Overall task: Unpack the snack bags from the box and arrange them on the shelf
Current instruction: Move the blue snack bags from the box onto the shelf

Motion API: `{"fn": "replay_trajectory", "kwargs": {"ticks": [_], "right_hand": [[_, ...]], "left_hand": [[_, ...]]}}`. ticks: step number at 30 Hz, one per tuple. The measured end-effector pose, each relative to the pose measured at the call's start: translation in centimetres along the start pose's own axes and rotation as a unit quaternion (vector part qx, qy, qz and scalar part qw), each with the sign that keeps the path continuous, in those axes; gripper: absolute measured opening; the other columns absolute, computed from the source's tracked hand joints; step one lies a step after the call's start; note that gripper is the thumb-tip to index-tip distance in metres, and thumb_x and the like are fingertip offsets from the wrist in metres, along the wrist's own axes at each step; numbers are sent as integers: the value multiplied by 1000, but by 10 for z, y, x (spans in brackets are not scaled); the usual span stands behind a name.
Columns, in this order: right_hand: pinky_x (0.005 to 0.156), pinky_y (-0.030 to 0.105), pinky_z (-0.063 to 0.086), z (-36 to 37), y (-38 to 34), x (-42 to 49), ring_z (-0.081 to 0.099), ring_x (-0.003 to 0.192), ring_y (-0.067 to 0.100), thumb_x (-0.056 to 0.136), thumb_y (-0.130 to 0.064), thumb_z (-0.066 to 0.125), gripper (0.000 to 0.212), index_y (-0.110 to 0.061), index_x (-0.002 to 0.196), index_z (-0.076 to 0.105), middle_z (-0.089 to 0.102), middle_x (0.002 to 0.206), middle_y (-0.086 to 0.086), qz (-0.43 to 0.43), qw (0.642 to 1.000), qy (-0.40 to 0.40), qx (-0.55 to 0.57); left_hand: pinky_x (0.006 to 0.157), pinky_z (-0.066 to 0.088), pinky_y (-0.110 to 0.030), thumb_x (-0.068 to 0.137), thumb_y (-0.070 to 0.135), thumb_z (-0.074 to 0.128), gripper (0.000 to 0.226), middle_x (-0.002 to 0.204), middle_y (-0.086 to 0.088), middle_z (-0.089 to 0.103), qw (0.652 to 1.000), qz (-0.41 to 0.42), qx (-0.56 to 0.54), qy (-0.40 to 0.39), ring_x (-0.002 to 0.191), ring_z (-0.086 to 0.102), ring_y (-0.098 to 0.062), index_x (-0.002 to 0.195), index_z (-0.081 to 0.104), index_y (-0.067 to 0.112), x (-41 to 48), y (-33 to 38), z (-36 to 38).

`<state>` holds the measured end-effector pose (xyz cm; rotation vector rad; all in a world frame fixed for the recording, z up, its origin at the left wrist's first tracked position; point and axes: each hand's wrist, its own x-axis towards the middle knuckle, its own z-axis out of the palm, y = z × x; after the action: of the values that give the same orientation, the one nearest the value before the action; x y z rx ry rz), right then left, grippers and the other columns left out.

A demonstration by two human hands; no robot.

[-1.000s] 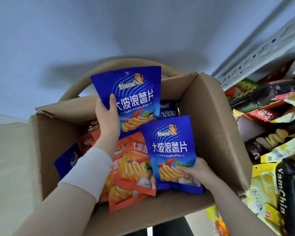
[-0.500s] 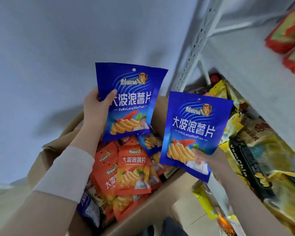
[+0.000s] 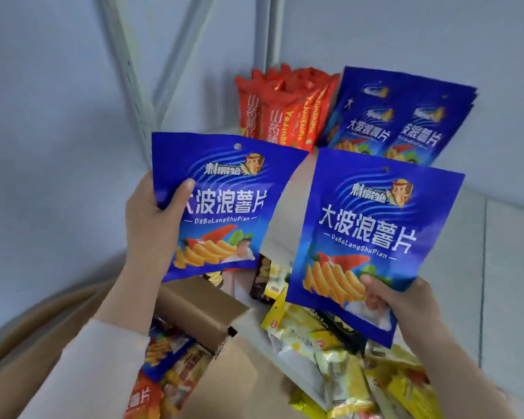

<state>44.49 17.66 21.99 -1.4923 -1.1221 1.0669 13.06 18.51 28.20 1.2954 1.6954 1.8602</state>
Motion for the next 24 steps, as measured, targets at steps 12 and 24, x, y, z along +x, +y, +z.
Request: {"fn": "replay_trajectory", "kwargs": {"ticks": [12, 24], "right_hand": [[50, 20, 46, -145, -7, 66, 62, 63, 6, 70, -14, 79, 32, -20, 92, 58, 65, 81, -5, -28, 983, 176, 41], [62, 20, 47, -95, -33, 229, 60, 77, 8, 70, -14, 80, 41, -17, 102, 54, 62, 92, -3, -27, 978, 204, 25]], "left_hand": [[59, 46, -5, 88, 21, 63, 29, 97, 1, 65, 991, 41, -62, -112, 74, 62, 11, 111, 58, 5, 5, 23, 217], [67, 49, -10, 89, 15, 62, 15, 90, 7, 64, 980, 35, -53, -187, 73, 61, 10, 102, 58, 11, 131, -32, 349]]}}
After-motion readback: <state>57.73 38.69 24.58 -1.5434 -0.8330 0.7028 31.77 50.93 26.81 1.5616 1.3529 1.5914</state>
